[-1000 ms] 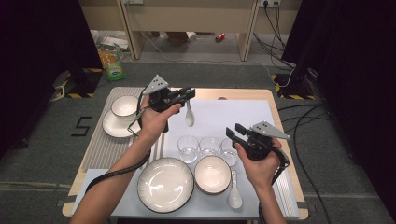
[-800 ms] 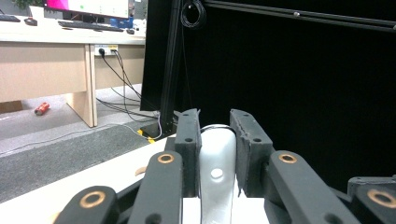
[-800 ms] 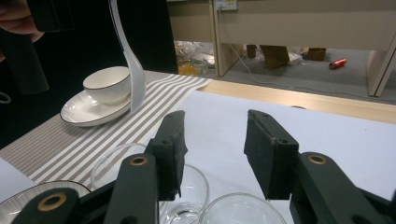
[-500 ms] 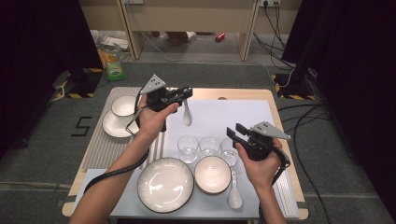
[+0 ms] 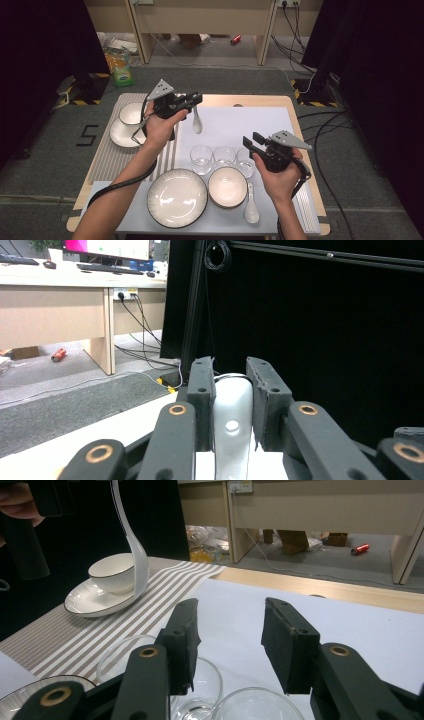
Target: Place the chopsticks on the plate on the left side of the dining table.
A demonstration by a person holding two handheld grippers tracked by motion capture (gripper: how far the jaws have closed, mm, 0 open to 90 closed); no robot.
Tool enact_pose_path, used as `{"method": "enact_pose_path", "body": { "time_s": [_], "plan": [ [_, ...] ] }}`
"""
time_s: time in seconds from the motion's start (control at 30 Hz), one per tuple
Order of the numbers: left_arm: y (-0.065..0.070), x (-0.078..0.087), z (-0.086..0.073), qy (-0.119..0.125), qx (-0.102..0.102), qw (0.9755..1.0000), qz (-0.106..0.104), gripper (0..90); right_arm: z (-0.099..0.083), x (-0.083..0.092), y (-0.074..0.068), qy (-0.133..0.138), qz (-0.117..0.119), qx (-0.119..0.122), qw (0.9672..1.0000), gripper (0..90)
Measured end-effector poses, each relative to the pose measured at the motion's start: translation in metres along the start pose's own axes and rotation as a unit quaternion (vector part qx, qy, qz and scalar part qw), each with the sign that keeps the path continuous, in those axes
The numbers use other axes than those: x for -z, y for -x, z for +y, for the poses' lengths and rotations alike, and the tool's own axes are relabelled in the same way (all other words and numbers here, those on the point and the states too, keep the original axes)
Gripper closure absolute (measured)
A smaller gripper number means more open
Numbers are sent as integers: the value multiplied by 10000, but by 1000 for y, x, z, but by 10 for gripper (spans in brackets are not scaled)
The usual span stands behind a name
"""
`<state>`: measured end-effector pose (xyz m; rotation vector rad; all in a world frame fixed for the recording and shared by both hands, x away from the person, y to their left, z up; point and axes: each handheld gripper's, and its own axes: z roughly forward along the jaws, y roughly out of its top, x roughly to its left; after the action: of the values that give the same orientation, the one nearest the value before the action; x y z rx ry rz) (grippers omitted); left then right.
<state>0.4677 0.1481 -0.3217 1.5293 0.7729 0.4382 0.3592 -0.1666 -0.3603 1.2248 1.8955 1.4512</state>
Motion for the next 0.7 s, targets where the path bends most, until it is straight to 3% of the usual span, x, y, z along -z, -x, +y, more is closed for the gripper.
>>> {"method": "enact_pose_path", "body": {
  "time_s": [0.7],
  "plan": [
    [-13, 8, -2, -7, 46, 9998, 169, 731, 0, 0, 1, 83, -30, 91, 9999, 579]
  ]
}}
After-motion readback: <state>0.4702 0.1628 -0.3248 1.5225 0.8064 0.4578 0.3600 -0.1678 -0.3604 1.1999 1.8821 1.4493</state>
